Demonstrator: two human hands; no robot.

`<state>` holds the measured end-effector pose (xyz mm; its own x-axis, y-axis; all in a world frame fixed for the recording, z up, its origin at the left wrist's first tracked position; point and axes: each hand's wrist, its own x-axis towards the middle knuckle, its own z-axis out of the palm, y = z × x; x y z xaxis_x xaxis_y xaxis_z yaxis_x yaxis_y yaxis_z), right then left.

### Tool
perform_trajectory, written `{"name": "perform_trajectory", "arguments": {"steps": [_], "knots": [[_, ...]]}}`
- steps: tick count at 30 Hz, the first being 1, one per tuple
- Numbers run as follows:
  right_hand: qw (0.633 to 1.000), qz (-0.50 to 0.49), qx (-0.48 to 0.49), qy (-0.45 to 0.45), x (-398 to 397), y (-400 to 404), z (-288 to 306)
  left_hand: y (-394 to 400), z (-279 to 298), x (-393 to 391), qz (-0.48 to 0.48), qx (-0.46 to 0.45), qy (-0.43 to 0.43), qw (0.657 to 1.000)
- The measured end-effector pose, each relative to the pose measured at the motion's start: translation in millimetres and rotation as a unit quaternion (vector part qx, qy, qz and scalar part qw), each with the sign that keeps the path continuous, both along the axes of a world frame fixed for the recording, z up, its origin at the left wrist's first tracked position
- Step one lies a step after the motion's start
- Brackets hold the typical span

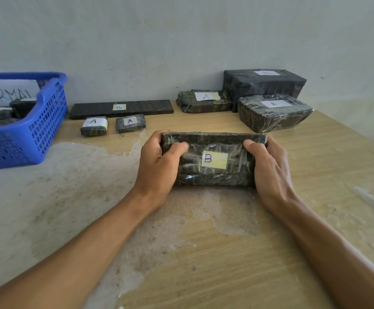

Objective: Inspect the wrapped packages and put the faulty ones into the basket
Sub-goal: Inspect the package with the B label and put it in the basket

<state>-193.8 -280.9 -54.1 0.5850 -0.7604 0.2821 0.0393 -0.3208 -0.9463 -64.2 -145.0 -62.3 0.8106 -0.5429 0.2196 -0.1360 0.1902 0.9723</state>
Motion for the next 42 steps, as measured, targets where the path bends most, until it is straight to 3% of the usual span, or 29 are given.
{"name": "perform_trajectory", "arguments": {"steps": [10, 15, 21, 42], "knots": [[0.999, -0.035, 0.013, 0.005, 3.3, -3.8, -3.4, 0.3, 1.5, -1.7, 0.008, 0.024, -0.003, 1.0], [0.998, -0.037, 0.046, -0.016, 4.2, -7.4, -3.9, 1.6, 3.8, 3.1, -0.031, 0.024, 0.036, 0.999], [0.994, 0.055, 0.098, -0.001, -0.8, -7.9, 1.1, 3.0, 2.3, 3.6, -0.019, 0.039, 0.042, 0.998], [0.991, 0.022, 0.134, -0.022, 1.1, -8.7, 0.9, 4.5, 2.6, 3.4, -0.048, 0.027, 0.042, 0.998]]}}
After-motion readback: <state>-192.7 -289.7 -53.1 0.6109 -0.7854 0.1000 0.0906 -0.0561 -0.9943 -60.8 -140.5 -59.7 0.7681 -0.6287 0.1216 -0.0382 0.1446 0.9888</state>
